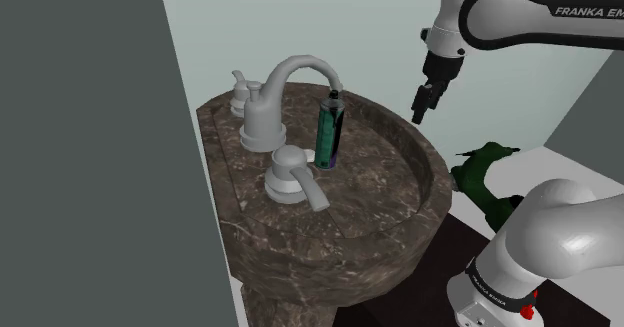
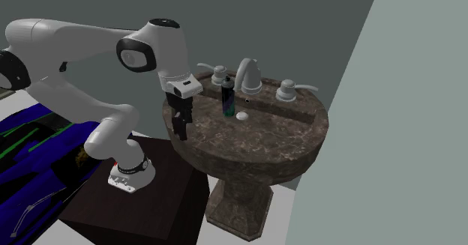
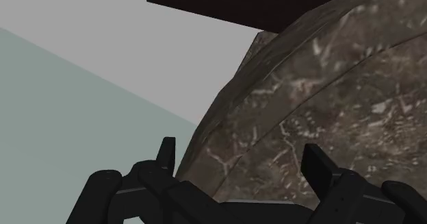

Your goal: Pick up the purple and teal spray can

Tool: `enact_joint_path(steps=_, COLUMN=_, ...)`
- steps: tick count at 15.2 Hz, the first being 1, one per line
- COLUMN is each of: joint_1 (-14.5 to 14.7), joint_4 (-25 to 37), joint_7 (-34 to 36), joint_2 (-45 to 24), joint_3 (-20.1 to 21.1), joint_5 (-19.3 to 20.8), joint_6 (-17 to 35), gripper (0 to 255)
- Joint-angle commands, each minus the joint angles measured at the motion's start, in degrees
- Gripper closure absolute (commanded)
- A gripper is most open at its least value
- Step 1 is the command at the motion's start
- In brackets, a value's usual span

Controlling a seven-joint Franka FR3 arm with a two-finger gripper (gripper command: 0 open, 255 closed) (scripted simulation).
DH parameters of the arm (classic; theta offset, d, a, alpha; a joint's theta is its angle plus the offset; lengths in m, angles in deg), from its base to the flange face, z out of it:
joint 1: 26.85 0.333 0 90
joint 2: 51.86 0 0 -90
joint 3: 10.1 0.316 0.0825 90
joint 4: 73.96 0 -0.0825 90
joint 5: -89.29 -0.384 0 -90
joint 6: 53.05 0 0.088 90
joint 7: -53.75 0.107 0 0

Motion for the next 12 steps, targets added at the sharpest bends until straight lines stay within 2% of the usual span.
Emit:
enact_joint_path(steps=1, joint_1=0.0, joint_4=0.0, joint_7=0.0, joint_2=0.0, joint_3=0.0, joint_5=0.0, joint_6=0.0, gripper=0)
enact_joint_path(steps=7, joint_1=1.22, joint_4=13.44, joint_7=8.92, joint_2=-11.43, joint_3=8.15, joint_5=-2.92, joint_6=-8.6, gripper=0)
enact_joint_path(steps=12, joint_1=1.69, joint_4=27.04, joint_7=16.66, joint_2=-22.92, joint_3=14.22, joint_5=-3.9, joint_6=-16.37, gripper=0)
